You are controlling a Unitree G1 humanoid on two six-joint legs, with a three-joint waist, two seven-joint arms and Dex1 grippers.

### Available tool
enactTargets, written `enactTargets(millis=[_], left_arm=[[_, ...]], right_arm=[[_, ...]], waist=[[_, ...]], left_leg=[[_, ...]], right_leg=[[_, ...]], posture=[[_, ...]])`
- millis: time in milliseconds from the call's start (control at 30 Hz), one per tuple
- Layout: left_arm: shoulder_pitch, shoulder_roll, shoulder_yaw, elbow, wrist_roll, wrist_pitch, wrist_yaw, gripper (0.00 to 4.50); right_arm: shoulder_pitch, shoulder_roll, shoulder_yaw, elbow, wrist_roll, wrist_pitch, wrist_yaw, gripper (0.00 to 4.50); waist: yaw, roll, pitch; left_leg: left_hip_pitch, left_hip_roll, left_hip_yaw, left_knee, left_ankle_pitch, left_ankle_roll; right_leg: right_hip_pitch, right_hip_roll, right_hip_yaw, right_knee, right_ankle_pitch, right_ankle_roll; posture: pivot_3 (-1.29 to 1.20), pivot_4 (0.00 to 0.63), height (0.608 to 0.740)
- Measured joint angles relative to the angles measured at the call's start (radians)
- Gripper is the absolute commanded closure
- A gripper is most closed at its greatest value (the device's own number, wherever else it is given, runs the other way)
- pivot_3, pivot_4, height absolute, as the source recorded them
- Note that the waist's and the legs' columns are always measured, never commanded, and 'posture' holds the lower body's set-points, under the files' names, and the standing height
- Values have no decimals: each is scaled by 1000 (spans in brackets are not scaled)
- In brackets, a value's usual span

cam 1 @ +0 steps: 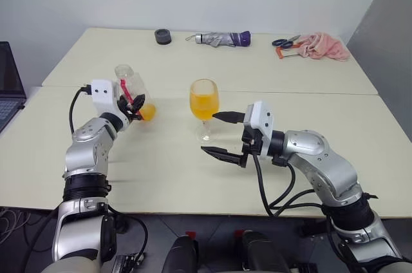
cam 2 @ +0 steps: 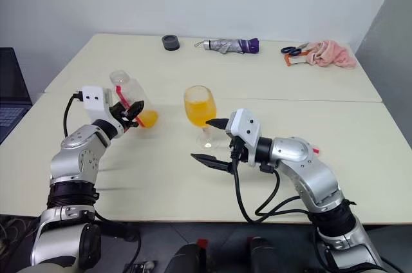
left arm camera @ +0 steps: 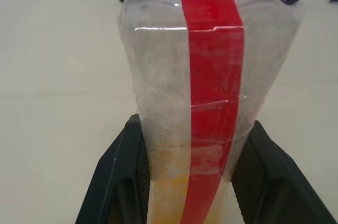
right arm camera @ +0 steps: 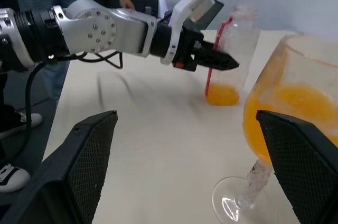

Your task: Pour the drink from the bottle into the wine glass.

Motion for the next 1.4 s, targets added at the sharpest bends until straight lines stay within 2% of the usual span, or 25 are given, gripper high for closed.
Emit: enactTargets(millis=[133, 433, 733, 900, 1267, 1400], left_arm=[[-11, 13, -20, 40, 25, -45, -21, 2821], [-3, 11, -30, 77, 51, -73, -25, 8], [64, 11, -31, 10, 65, -107, -9, 8], [153, 2, -29, -94, 66, -110, 5, 8], [425, -116, 28, -377, 16, -84, 117, 8], [485, -145, 51, -448, -7, -88, 130, 8]], right_arm=[[0, 1, 0, 0, -8, 11, -9, 0], [3, 1, 0, 0, -9, 21, -13, 0], [55, -31, 0, -5, -19, 8, -3, 0], [145, -56, -3, 4, -83, -86, -16, 0], [357, 111, -128, 319, -224, -524, -243, 0], [375, 206, -214, 398, -222, -564, -358, 0]], waist=[[0, 0, 0], [0, 0, 0], [0, 0, 0], [0, 0, 0], [1, 0, 0], [0, 0, 0]], left_leg=[[0, 0, 0, 0, 0, 0], [0, 0, 0, 0, 0, 0], [0, 0, 0, -1, 0, 0], [0, 1, 1, -1, 0, 0], [1, 2, 3, -3, 0, 0], [2, 2, 4, -3, 0, 0]], right_leg=[[0, 0, 0, 0, 0, 0], [0, 0, 0, 0, 0, 0], [0, 0, 0, -1, 0, 0], [0, 0, 1, -2, 0, 0], [0, -2, 4, -2, 0, 0], [0, -1, 5, -2, 0, 0]], posture=[[0, 150, 740], [0, 150, 740], [0, 150, 740], [0, 150, 740], [0, 150, 740], [0, 150, 740]])
